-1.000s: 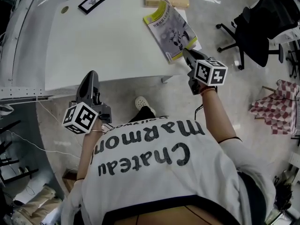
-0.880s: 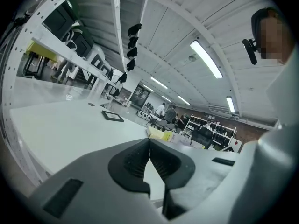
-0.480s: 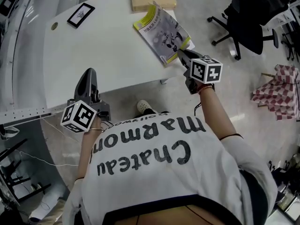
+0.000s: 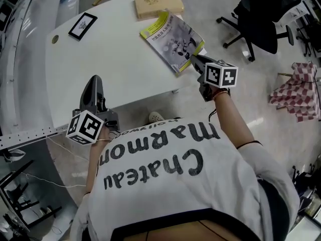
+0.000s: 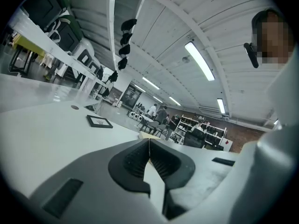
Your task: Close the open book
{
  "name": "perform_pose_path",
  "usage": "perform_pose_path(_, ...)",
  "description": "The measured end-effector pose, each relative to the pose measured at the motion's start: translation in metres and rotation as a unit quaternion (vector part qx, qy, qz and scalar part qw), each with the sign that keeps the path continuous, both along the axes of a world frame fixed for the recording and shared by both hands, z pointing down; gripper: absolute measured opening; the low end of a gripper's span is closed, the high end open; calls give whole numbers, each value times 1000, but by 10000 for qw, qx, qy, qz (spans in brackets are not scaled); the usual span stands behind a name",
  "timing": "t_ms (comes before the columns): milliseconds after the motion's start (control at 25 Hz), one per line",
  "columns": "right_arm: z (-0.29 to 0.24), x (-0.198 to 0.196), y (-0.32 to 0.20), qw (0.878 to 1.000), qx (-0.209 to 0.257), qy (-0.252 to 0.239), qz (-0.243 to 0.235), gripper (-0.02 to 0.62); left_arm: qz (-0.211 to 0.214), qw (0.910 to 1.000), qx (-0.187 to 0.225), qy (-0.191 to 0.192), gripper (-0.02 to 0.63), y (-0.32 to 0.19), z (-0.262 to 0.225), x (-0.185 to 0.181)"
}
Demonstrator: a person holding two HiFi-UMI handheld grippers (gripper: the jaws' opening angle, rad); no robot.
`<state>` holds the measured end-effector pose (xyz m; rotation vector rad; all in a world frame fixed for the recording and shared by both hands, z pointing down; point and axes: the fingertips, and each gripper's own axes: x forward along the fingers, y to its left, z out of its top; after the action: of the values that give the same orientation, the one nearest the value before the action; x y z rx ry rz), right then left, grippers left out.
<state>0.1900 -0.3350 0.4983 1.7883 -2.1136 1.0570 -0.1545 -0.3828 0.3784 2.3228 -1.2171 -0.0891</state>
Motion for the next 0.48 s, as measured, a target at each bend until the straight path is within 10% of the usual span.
perform_pose_path(480, 17, 16, -6, 9971, -223, -567, 455, 48, -39, 10000, 4, -4, 23, -19, 5, -3)
